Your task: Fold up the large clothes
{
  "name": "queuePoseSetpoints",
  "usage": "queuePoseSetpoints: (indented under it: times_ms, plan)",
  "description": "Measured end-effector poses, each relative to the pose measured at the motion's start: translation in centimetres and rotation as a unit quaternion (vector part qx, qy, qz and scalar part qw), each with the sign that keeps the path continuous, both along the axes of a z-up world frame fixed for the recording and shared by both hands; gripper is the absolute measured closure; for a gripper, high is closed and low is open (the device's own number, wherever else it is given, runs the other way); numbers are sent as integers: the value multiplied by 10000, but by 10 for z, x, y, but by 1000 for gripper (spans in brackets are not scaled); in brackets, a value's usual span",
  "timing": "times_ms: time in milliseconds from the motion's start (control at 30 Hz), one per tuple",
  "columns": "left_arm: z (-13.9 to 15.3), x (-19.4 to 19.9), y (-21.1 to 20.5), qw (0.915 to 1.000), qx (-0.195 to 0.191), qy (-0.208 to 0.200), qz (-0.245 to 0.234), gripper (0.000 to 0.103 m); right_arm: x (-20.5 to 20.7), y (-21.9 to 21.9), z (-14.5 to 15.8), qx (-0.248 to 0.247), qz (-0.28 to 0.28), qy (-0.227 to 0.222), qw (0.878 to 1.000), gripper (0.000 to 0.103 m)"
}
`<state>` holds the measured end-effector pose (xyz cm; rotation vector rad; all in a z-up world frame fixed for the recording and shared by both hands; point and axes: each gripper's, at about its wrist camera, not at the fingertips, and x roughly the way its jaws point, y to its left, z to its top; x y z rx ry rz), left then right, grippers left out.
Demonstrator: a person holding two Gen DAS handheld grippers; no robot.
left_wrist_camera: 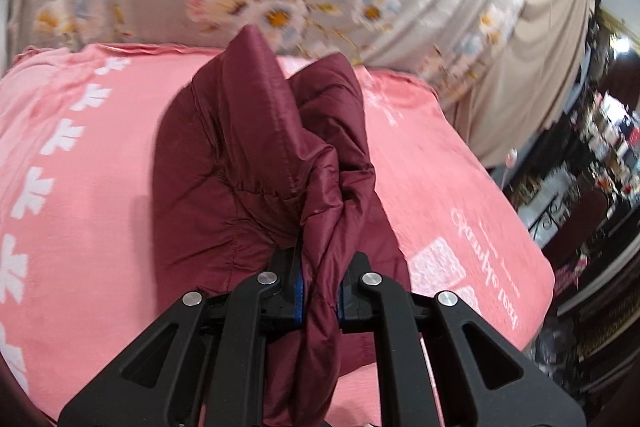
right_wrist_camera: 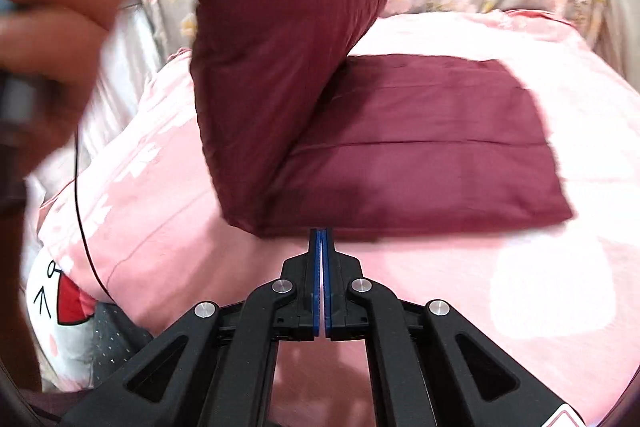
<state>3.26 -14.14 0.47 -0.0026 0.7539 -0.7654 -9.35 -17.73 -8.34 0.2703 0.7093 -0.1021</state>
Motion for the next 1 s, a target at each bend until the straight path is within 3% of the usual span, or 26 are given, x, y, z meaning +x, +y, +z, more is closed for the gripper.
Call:
queuePoseSetpoints:
  times_ms: [300,567,1000]
  plan:
    - [-67,4,-87,9956,790,459,-220,94,-38,-51,1,111,-771,-6,9970,102]
    - [-99,4,-111,9922,1086,592,-162,94,-51,-63,-10,227,-1006,128,9946,102]
    - [-121,5,-123,9897,1309,580,-90,94,-51,-80,-16,300,-1024,155,9942,102]
